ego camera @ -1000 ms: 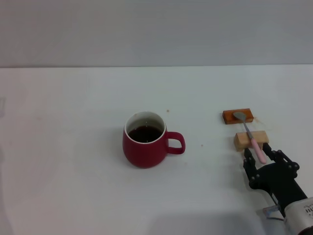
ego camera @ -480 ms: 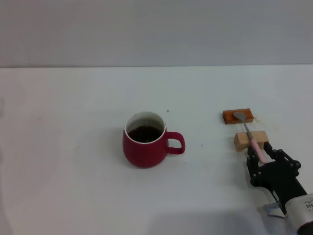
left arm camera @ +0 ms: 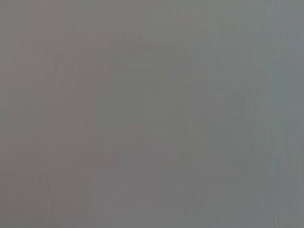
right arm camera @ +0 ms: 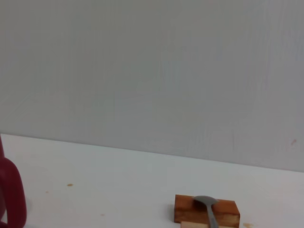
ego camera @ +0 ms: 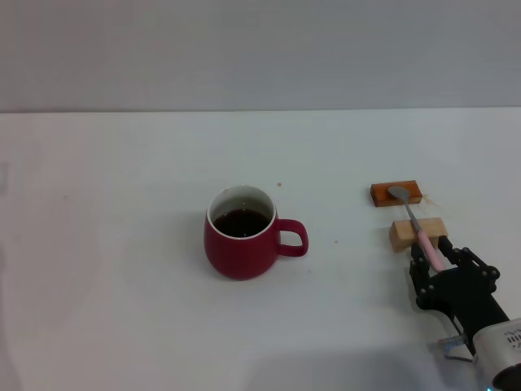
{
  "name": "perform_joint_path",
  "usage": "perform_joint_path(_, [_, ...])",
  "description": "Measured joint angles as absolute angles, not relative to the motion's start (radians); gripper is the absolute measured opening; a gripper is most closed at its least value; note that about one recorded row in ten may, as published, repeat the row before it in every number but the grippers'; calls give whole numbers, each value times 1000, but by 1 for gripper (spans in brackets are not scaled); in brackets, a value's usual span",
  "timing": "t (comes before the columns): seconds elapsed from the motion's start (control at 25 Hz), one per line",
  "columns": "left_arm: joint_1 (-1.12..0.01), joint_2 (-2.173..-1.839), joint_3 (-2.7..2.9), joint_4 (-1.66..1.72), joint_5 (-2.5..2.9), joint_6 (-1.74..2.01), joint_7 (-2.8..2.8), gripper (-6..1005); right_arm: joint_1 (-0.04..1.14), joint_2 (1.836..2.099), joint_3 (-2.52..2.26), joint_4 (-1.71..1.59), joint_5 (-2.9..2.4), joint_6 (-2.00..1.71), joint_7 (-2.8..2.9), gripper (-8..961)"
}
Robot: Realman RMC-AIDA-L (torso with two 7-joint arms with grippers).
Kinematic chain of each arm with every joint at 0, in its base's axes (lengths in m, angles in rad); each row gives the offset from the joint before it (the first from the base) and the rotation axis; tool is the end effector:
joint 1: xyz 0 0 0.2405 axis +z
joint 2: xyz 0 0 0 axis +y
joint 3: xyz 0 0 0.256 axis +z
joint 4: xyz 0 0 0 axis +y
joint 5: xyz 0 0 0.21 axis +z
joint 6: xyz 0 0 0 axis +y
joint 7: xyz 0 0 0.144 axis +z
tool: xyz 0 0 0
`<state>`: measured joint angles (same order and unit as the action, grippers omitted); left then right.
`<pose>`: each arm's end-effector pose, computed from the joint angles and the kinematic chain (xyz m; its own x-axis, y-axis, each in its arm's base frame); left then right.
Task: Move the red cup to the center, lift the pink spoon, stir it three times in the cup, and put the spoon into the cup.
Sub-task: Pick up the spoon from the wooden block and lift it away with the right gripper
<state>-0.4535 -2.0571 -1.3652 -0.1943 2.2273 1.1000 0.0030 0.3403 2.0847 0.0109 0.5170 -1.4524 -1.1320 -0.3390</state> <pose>-0.3719 0.3459 0.0662 0.6752 -0.1369 0.7249 0.7160 0.3583 -0.5992 0.3110 0.2488 -0.1088 0.7855 -0.1836 -0.5910 -0.6189 -0.2385 -0.7484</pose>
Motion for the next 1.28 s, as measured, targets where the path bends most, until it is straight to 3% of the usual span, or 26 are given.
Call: perform_joint_path(1.28, [-450, -2057, -1365, -191, 2225, 1100, 3, 802, 348, 2088, 4, 520, -1457, -1132, -347, 293])
